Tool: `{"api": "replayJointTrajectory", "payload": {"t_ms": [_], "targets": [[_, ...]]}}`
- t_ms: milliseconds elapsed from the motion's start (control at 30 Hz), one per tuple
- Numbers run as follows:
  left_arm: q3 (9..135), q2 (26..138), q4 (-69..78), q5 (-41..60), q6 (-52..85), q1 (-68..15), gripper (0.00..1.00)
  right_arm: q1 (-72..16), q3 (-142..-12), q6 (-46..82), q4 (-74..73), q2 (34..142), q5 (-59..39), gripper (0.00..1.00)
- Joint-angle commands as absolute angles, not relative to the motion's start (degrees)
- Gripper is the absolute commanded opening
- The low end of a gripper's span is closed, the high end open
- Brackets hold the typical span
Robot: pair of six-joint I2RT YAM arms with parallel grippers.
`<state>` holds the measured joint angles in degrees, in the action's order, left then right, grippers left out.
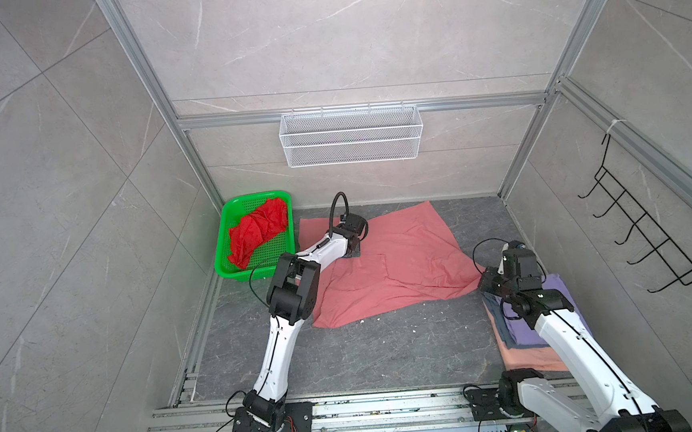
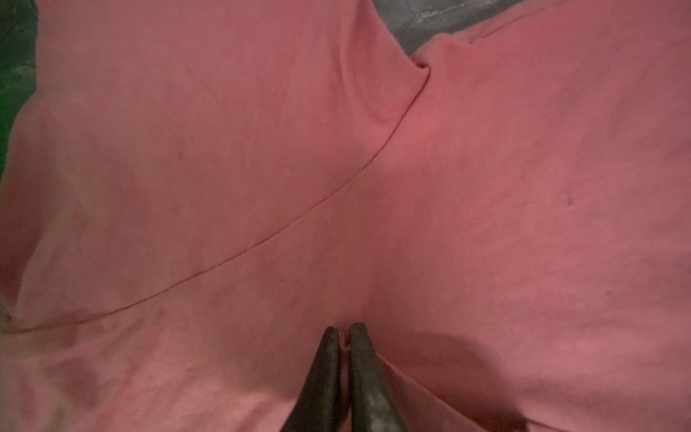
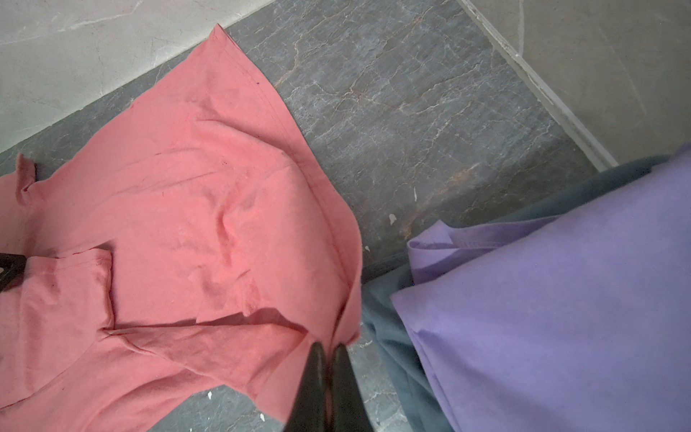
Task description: Fold and stack the t-shirts
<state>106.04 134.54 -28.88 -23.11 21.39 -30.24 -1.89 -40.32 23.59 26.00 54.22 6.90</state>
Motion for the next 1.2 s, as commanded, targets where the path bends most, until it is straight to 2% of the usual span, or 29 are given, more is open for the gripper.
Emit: {"api": "replayJointTrajectory", "payload": {"t_ms": [0, 533, 833, 933, 1000, 1167], "targets": [[104.78, 130.96, -32.26, -25.87, 20.52, -30.89, 0.09, -1.68, -41.04, 24.26, 26.19, 54.30, 7.91, 0.00], [103.45, 125.02, -31.89, -25.94, 19.86, -31.71, 0.02, -1.67, -41.19, 25.50, 24.97, 54.91, 8.46, 0.00], [97.69, 111.67, -29.85, -19.80, 20.12, -31.23, 0.00, -1.67, -41.48, 28.12, 23.82, 56.03, 8.68, 0.00], [95.48, 107.57, -29.42, -14.97, 20.02, -30.10, 0.01, -1.69, -41.56, 28.57, 23.06, 56.15, 8.96, 0.00], [94.06, 106.12, -29.57, -12.34, 21.40, -29.16, 0.06, -1.65, -42.12, 28.27, 22.70, 57.18, 8.58, 0.00], [91.48, 107.30, -29.70, -10.29, 23.34, -28.83, 0.03, -1.67, -42.69, 28.22, 21.15, 58.79, 7.22, 0.00]]}}
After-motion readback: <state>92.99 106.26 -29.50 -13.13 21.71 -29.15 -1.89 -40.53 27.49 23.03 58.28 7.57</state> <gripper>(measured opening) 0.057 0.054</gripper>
